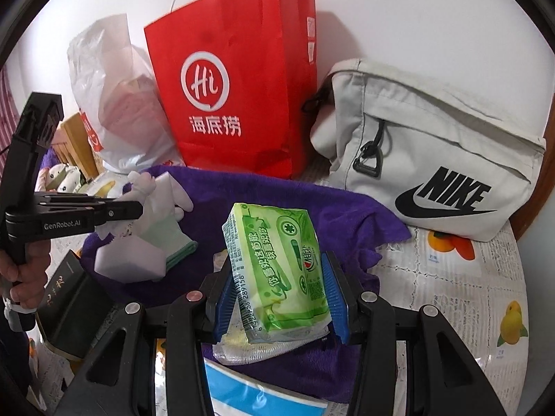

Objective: Organize soft objects
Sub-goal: 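Release the green pack onto the towel with the right tool while the left tool releases the tissue there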

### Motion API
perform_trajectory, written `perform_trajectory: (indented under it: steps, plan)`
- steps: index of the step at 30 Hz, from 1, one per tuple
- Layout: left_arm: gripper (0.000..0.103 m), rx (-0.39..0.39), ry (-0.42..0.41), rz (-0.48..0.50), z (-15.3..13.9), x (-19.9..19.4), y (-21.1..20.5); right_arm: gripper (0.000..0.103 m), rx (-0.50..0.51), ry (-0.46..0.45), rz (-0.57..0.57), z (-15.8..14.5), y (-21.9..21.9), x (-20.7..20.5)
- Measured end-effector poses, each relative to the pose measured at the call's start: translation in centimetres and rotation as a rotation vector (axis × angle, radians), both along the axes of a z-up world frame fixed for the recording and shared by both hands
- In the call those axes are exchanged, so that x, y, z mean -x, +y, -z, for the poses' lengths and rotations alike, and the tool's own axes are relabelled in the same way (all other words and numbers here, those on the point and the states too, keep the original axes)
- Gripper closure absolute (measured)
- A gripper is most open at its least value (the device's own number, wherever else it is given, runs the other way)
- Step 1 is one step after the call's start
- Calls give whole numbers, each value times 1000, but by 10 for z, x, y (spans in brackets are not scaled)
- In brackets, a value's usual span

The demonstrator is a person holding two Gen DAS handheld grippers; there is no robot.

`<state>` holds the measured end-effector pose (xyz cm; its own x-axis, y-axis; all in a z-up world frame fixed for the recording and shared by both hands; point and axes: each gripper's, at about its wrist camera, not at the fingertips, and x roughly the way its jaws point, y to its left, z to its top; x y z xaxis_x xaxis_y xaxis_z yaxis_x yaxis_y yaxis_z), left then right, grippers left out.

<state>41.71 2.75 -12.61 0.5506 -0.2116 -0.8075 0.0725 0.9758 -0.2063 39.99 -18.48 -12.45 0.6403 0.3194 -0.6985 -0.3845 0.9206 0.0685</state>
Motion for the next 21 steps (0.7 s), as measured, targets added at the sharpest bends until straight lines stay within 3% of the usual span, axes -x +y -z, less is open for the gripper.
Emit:
perform_trajectory:
  steps: [11, 14, 18, 21]
  plan:
    - [94, 4, 13, 1, 4, -6, 2, 56, 18, 54, -26, 14, 8, -7]
    - [81, 14, 15, -2, 4, -6, 4, 53, 18, 60, -28, 16, 8, -8]
    - [78, 16, 7, -6, 1, -5, 5, 42, 27, 50, -20, 16, 8, -9]
    - [70, 6, 0, -8, -1, -4, 5, 38, 24, 40, -17, 14, 9, -8]
